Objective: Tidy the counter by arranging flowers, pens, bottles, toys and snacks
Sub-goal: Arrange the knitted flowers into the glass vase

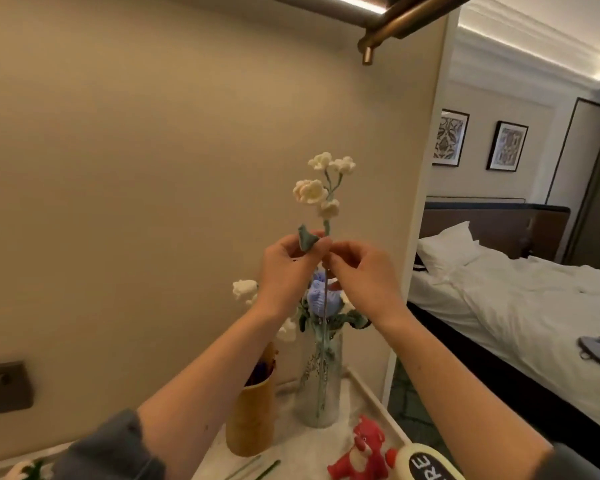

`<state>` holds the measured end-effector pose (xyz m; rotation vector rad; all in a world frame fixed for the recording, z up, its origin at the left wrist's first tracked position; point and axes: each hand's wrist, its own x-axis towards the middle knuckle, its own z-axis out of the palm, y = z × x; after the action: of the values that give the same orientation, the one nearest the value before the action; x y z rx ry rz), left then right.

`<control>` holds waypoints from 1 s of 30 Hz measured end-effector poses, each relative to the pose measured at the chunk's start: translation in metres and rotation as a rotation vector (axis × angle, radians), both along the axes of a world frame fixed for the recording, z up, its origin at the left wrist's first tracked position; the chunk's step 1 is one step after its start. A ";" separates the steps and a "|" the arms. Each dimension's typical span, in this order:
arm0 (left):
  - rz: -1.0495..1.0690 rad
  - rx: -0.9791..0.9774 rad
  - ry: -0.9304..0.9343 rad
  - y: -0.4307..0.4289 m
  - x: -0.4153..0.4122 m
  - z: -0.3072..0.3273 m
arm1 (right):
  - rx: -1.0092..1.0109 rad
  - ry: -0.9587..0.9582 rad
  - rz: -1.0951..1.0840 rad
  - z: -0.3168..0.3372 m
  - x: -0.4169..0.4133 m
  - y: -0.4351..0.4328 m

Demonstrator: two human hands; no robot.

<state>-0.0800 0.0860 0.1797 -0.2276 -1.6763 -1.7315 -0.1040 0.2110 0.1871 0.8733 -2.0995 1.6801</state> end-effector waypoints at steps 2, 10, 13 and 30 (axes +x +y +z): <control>0.024 0.001 0.019 -0.006 -0.009 0.019 | 0.021 0.060 -0.021 0.024 -0.010 -0.008; 0.104 -0.063 0.116 -0.031 -0.029 0.098 | -0.043 0.288 -0.089 0.100 -0.042 -0.045; 0.104 -0.070 0.102 -0.039 -0.039 0.104 | -0.023 0.349 -0.130 0.105 -0.056 -0.056; 0.194 0.110 0.061 -0.082 -0.074 0.048 | 0.338 0.424 -0.246 0.047 -0.089 -0.097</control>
<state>-0.1542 0.0039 0.2282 -0.0635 -1.5022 -1.6482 -0.1932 0.1137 0.2346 0.9223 -2.1078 0.9345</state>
